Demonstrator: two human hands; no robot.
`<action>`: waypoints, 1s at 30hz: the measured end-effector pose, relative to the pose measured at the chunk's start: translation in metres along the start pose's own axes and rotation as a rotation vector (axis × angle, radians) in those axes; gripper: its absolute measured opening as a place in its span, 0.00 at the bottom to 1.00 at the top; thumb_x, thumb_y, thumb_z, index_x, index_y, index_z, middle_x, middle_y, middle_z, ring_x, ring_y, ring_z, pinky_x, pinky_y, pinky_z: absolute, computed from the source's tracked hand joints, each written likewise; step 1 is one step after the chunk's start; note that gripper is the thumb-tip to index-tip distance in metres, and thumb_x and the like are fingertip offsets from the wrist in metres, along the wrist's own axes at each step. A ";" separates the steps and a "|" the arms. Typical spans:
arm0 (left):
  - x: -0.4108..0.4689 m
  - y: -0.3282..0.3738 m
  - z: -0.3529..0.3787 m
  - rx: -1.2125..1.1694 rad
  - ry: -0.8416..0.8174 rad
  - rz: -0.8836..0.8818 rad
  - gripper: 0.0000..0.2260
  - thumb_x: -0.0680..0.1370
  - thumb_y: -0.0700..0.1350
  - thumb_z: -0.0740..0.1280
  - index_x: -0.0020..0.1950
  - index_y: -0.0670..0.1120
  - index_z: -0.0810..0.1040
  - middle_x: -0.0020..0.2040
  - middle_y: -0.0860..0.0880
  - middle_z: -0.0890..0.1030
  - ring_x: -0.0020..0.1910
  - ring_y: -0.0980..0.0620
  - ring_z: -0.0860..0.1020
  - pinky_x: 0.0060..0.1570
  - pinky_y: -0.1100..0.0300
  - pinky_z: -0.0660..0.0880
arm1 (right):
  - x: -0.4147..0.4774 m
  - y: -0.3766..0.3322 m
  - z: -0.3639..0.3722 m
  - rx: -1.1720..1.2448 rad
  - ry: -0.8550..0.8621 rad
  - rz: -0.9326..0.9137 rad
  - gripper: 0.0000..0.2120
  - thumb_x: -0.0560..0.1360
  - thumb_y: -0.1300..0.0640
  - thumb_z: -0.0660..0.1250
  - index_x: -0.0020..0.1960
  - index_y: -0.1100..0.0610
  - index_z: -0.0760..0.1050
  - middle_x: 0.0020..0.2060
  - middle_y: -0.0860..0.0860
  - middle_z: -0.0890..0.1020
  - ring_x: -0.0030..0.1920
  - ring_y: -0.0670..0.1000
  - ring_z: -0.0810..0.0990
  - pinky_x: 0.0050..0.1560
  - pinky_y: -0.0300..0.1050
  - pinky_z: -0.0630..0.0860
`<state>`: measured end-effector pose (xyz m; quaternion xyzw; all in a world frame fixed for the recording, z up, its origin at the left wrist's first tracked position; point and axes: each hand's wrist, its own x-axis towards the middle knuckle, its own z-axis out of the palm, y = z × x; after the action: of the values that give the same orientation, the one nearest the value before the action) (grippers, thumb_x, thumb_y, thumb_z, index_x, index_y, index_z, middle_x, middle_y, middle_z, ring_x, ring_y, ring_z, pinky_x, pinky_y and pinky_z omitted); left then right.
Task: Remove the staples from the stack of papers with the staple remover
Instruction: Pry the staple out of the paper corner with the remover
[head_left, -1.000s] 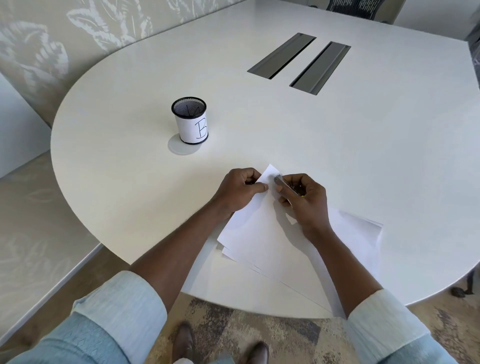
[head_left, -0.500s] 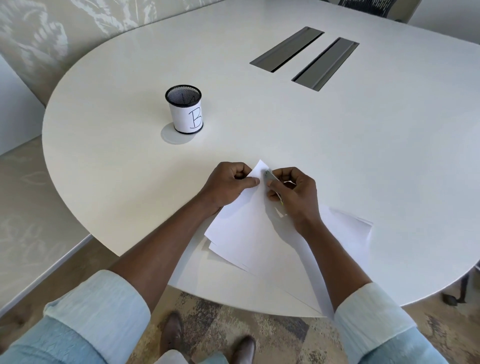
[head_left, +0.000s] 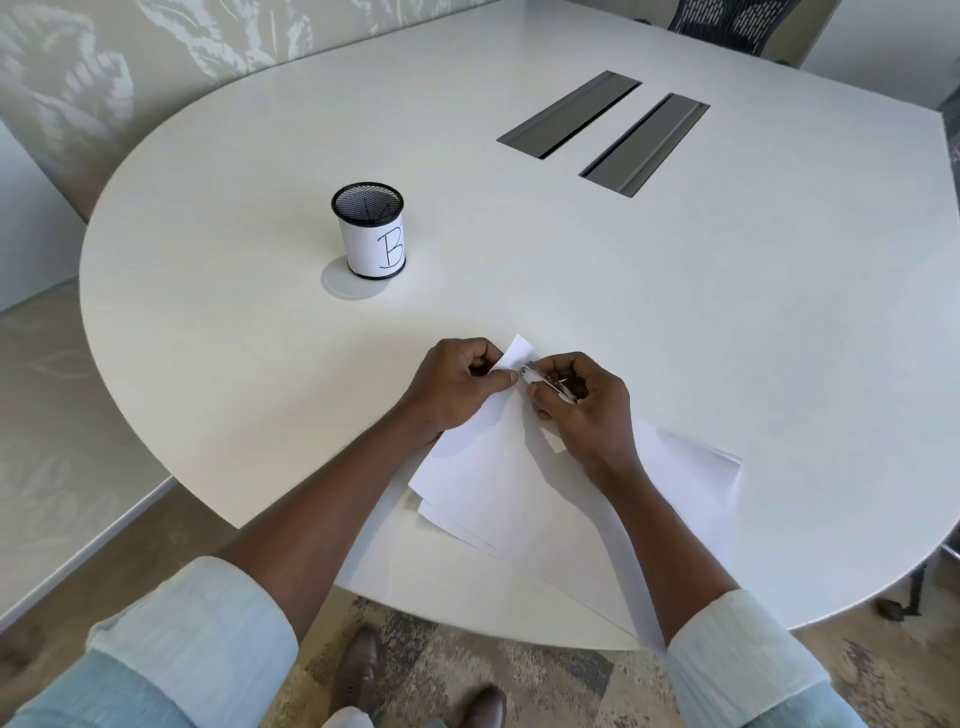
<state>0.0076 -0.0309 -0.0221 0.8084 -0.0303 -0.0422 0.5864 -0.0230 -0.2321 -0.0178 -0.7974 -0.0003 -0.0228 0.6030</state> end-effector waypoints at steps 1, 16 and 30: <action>0.000 0.000 0.001 0.002 -0.002 0.004 0.06 0.78 0.41 0.77 0.42 0.45 0.85 0.29 0.58 0.78 0.27 0.60 0.68 0.31 0.70 0.65 | -0.001 0.001 0.000 0.002 0.000 -0.008 0.08 0.78 0.64 0.76 0.52 0.52 0.86 0.40 0.46 0.88 0.39 0.48 0.86 0.42 0.50 0.87; 0.000 0.001 0.000 -0.031 -0.043 -0.023 0.05 0.80 0.41 0.76 0.47 0.39 0.86 0.37 0.38 0.82 0.32 0.54 0.69 0.36 0.60 0.67 | 0.000 0.005 0.006 -0.074 0.020 -0.032 0.03 0.80 0.60 0.77 0.52 0.54 0.84 0.35 0.55 0.85 0.33 0.52 0.79 0.39 0.50 0.77; 0.001 -0.002 -0.001 -0.133 -0.066 -0.030 0.04 0.79 0.40 0.76 0.45 0.42 0.85 0.38 0.47 0.86 0.36 0.51 0.75 0.40 0.59 0.71 | 0.002 0.003 0.000 0.090 -0.001 0.007 0.04 0.80 0.62 0.77 0.54 0.57 0.86 0.38 0.48 0.88 0.37 0.49 0.85 0.42 0.42 0.83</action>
<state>0.0088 -0.0298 -0.0238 0.7662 -0.0349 -0.0796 0.6367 -0.0206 -0.2330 -0.0204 -0.7694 0.0009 -0.0202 0.6385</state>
